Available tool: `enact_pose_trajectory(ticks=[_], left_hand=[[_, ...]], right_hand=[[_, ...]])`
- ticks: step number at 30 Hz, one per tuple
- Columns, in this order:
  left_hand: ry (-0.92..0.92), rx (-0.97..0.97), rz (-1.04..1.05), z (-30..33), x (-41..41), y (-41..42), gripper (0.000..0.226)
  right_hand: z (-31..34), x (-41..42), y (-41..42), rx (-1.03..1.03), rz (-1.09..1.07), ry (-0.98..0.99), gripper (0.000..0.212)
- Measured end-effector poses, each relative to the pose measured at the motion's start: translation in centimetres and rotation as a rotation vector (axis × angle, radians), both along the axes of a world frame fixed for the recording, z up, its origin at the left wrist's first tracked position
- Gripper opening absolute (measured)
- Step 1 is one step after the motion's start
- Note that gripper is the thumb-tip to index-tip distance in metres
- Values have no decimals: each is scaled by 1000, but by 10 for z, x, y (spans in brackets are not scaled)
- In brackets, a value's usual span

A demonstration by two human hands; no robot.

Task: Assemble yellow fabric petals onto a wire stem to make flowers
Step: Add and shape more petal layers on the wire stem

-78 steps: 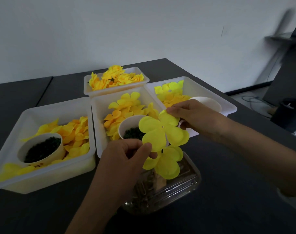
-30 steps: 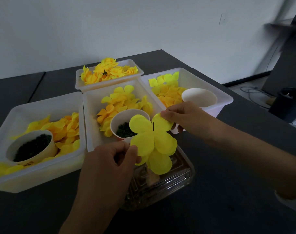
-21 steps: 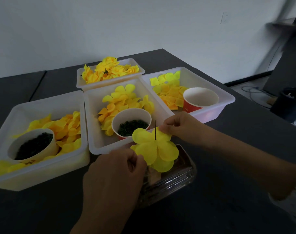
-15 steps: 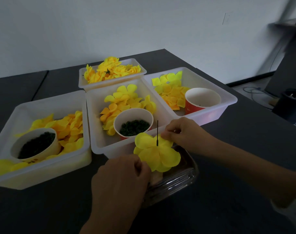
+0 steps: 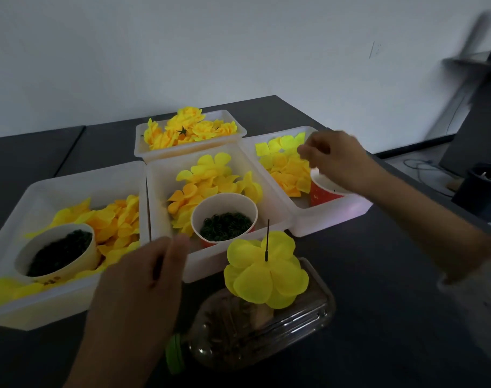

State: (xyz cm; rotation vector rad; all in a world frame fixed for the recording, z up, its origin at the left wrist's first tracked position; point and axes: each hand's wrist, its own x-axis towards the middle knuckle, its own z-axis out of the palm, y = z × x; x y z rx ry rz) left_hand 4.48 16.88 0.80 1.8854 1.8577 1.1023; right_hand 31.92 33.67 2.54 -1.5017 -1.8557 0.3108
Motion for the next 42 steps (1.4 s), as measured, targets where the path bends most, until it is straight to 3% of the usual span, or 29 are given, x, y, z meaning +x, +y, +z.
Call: enact_pose_trajectory(ticks=[3, 6, 8, 9, 11, 15, 20, 26, 28, 34, 38, 42], left_hand=[[-1, 148, 30, 15, -9, 17, 52], [-67, 239, 45, 29, -17, 40, 54], [-136, 285, 30, 36, -20, 54, 53], [-171, 307, 26, 39, -19, 59, 45], [-202, 346, 21, 45, -17, 64, 36], [-203, 323, -41, 46, -13, 60, 36], [-158, 293, -70, 43, -11, 52, 38], [-210, 226, -99, 44, -8, 40, 48], [-227, 216, -93, 44, -4, 35, 45], [-219, 242, -114, 40, -5, 18, 45], [-149, 230, -82, 36, -22, 19, 35], [-124, 227, -73, 35, -33, 28, 37]], right_hand=[[1, 1, 60, 24, -34, -267, 9], [-22, -10, 100, -200, 112, -695, 41], [-39, -16, 117, -321, 80, -1005, 68], [-46, -18, 123, -339, 43, -1112, 72], [-54, -20, 131, -331, -14, -1184, 61], [-56, -16, 140, -332, -24, -1130, 30], [-42, -5, 139, -144, -69, -1105, 21], [13, 1, 121, -55, 57, -460, 12], [20, 4, 114, -61, 59, -419, 4], [-7, 17, 117, -248, -14, -690, 49], [-29, 20, 133, -382, -95, -718, 59], [-44, 15, 151, -589, -129, -710, 88]])
